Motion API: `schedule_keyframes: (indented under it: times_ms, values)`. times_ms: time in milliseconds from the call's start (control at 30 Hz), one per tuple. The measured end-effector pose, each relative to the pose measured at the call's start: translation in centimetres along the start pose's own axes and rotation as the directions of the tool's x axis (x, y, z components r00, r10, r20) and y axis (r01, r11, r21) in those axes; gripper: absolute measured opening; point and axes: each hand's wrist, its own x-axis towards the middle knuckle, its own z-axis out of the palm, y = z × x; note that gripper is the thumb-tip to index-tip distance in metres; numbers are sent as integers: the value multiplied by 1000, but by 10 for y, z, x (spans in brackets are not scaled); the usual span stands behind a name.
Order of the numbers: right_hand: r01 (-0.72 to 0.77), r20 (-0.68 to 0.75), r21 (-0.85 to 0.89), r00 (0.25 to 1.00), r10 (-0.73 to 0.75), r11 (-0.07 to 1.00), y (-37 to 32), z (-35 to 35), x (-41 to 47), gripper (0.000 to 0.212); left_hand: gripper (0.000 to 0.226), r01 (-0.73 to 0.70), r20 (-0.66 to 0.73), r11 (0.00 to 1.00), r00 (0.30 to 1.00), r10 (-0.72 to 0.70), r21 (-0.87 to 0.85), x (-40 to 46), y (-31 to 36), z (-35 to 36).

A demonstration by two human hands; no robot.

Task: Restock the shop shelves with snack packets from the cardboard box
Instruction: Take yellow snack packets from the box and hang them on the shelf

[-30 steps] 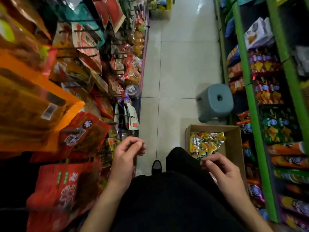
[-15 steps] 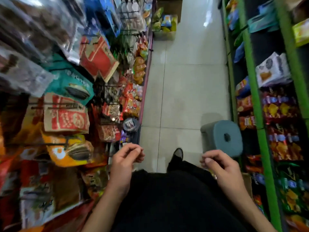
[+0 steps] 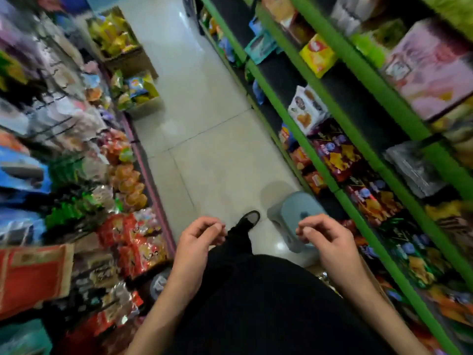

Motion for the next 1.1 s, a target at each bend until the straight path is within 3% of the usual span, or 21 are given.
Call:
schedule_keyframes:
  times_ms: [100,200,367,533,633,733,833,900,1100]
  values:
    - [-26,-188,45,982,34,999,-7,-10,23,28,23,-23,181,996,983,6,90,65,31,35]
    - [-45,-375,106,923,81,993,-16,-22,37,33,30,-80,374,979,928,4,189,117,66,74]
    - [-13,-621,156,776,109,988,-22,-37,32,39,20,-189,661,938,748,-55,291,168,106,148]
    - [-6,-791,181,593,149,984,-17,-45,9,39,34,-280,810,896,571,-133,344,173,108,208]
    - [47,-848,216,505,163,975,-13,-53,-1,37,35,-317,851,872,491,-186,373,162,106,239]
    - [79,-872,249,453,188,965,-7,-63,-12,33,26,-329,865,861,453,-217,388,146,99,266]
    - [133,-905,289,360,225,948,8,-71,-29,36,20,-372,889,825,342,-304,426,125,78,296]
    - [153,-917,335,280,284,930,27,-74,-42,37,19,-420,870,763,285,-403,491,109,51,321]
    - [218,-803,595,109,587,774,134,-70,-74,31,21,-516,669,495,228,-708,699,63,-85,381]
